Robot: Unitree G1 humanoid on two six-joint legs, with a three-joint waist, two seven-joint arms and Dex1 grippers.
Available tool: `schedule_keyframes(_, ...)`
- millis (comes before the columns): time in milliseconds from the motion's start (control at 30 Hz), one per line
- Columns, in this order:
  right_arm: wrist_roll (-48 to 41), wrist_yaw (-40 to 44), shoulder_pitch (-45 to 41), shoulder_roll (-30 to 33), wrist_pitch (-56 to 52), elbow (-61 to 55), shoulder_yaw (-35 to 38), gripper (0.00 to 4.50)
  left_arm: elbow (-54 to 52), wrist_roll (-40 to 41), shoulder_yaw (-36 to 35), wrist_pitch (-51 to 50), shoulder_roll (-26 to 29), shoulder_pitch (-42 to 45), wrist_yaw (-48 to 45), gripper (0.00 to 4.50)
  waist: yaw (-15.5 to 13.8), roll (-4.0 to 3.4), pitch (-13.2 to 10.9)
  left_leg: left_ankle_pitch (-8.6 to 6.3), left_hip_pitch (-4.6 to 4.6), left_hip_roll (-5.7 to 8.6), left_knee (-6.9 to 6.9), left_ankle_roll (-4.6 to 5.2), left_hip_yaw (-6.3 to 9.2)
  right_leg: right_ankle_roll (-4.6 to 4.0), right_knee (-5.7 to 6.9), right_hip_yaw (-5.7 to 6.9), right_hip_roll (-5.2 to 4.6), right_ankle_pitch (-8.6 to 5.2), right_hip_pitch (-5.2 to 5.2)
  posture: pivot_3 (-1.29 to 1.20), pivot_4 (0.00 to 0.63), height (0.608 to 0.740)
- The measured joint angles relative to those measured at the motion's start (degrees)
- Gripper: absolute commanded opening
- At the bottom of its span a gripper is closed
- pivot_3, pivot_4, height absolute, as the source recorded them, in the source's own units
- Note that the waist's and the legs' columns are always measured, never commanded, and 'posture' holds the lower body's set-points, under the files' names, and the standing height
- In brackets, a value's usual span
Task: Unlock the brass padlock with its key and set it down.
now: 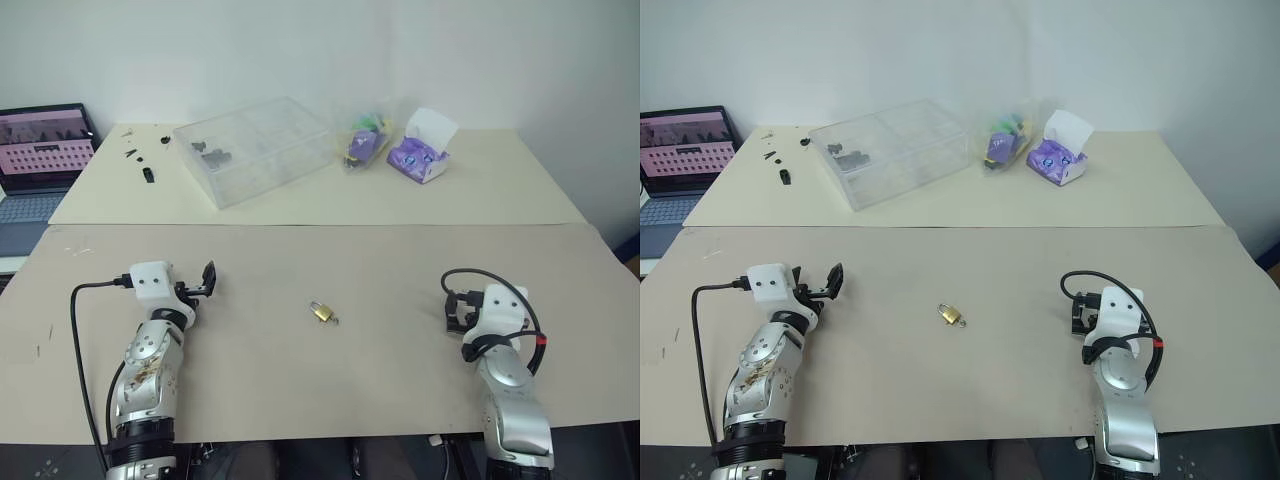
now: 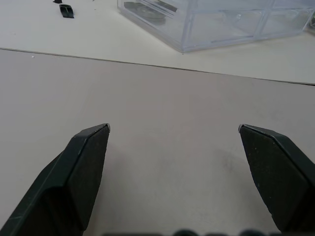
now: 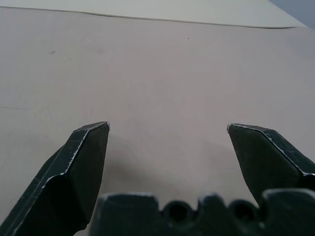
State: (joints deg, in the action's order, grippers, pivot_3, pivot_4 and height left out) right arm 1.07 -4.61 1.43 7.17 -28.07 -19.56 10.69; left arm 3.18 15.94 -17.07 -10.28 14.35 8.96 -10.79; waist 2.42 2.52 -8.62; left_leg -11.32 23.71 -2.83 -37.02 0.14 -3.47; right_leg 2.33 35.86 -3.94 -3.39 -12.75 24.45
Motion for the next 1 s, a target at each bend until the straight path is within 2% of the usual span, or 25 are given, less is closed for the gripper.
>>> schedule_keyframes(133,0.13,1.51,-0.73,1.43,-0.19,0.61,-1.33,4.50,2.28,-0.01,0.37,0.22,1.73,1.17,-2.54,4.46,0.07,0.00,-0.01,0.00,0.00,0.00,0.00,0.00,-0.01,-0.11,0.00,0.01,0.01,-0.09,0.03,0.00,0.150,0.740)
schedule_keyframes(267,-3.31,13.01,-3.80,9.41,-2.81,-0.11,-4.98,4.50,5.68,0.23,2.48,1.71,8.13,2.96,-13.25,4.46,0.16,0.00,-0.03,0.01,-0.03,0.00,0.04,0.01,-0.03,-0.25,0.01,0.01,0.02,-0.16,0.04,0.00,0.150,0.740)
schedule_keyframes(433,-17.30,29.21,-3.67,17.33,-8.41,-7.61,-2.70,4.50,5.40,3.06,5.60,1.28,16.75,4.49,-30.08,4.46,-0.35,0.00,-0.05,-0.03,0.07,0.01,0.17,0.02,0.04,-0.45,0.02,0.06,0.01,-0.22,0.07,0.00,0.150,0.740)
schedule_keyframes(533,-28.64,40.18,0.51,23.07,-11.95,-14.22,-1.79,4.50,4.26,5.01,8.95,-0.38,21.32,7.39,-40.42,4.46,-1.07,0.04,-0.08,-0.10,0.14,0.02,0.21,0.01,0.15,-0.37,-0.04,0.19,0.00,-0.21,0.07,0.00,0.150,0.740)
schedule_keyframes(633,-37.65,47.50,2.70,24.87,-13.39,-17.86,-1.76,4.50,3.46,7.12,12.90,-1.97,24.66,10.67,-51.41,4.46,-1.24,0.05,-0.10,-0.13,0.11,0.01,0.21,0.01,0.12,-0.43,-0.06,0.18,0.02,-0.31,0.06,0.00,0.150,0.740)
schedule_keyframes(767,-39.06,47.16,0.15,24.98,-13.56,-18.31,-4.04,4.50,3.66,8.07,18.35,-2.58,26.83,12.42,-63.44,4.46,-0.63,0.07,-0.11,-0.13,0.06,-0.01,0.19,0.01,0.09,-0.29,-0.04,0.16,0.03,-0.50,0.06,0.00,0.150,0.740)
schedule_keyframes(900,-35.08,41.87,-4.87,24.12,-13.65,-16.86,-8.23,4.50,6.99,7.44,19.70,-2.61,26.79,15.45,-65.76,4.46,-0.69,0.09,-0.12,-0.10,0.04,-0.02,0.12,0.05,0.15,-0.27,0.09,0.17,0.07,-0.46,0.10,0.00,0.150,0.740)
schedule_keyframes(1000,-30.77,38.02,-10.36,23.50,-15.15,-16.85,-15.44,4.50,8.39,6.91,19.19,-2.62,26.64,17.03,-64.88,4.46,-0.50,0.09,-0.12,-0.09,0.06,-0.02,0.11,0.06,0.15,-0.29,0.13,0.17,0.09,-0.46,0.14,0.00,0.150,0.740)
